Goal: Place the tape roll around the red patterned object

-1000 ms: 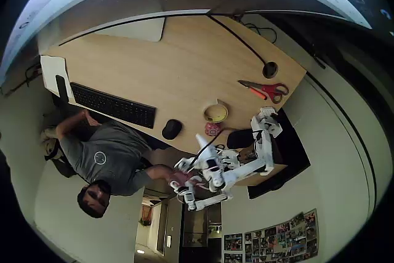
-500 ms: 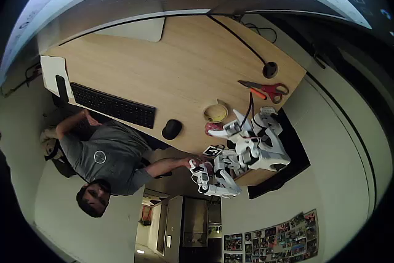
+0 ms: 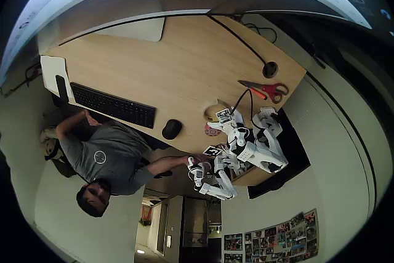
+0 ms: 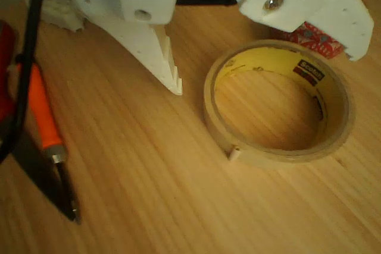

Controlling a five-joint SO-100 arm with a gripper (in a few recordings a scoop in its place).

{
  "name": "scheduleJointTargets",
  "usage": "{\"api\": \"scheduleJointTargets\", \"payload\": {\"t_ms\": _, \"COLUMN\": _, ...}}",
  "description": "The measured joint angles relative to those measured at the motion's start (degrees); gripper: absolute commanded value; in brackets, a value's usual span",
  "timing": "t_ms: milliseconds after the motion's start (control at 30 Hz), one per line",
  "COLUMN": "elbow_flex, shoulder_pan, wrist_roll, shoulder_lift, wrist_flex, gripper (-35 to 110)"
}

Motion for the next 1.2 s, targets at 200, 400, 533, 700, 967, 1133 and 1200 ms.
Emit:
{"api": "scheduleJointTargets", "payload": {"t_ms": 200, "elbow_flex": 0.09, "shoulder_pan": -1.32, "wrist_roll": 1.05, "shoulder_lift": 0.53, "wrist_flex": 1.05, "gripper": 60}}
{"api": "scheduleJointTargets", "payload": {"t_ms": 400, "elbow_flex": 2.46, "shoulder_pan": 1.23, "wrist_roll": 0.44, "shoulder_lift": 3.08, "wrist_flex": 2.72, "gripper": 56}}
{"api": "scheduleJointTargets", "payload": {"t_ms": 533, "elbow_flex": 2.46, "shoulder_pan": 1.32, "wrist_roll": 1.41, "shoulder_lift": 0.97, "wrist_flex": -0.18, "gripper": 48}}
{"api": "scheduleJointTargets", "payload": {"t_ms": 700, "elbow_flex": 2.46, "shoulder_pan": -1.58, "wrist_roll": 6.42, "shoulder_lift": -2.46, "wrist_flex": -3.69, "gripper": 39}}
{"api": "scheduleJointTargets", "payload": {"t_ms": 967, "elbow_flex": 2.2, "shoulder_pan": -7.56, "wrist_roll": 15.38, "shoulder_lift": -5.8, "wrist_flex": -6.86, "gripper": 8}}
{"api": "scheduleJointTargets", "payload": {"t_ms": 1133, "elbow_flex": 1.05, "shoulder_pan": -8.0, "wrist_roll": 17.31, "shoulder_lift": -7.91, "wrist_flex": -7.82, "gripper": 0}}
{"api": "scheduleJointTargets", "payload": {"t_ms": 1200, "elbow_flex": 1.05, "shoulder_pan": -7.73, "wrist_roll": 17.49, "shoulder_lift": -8.17, "wrist_flex": -7.56, "gripper": 0}}
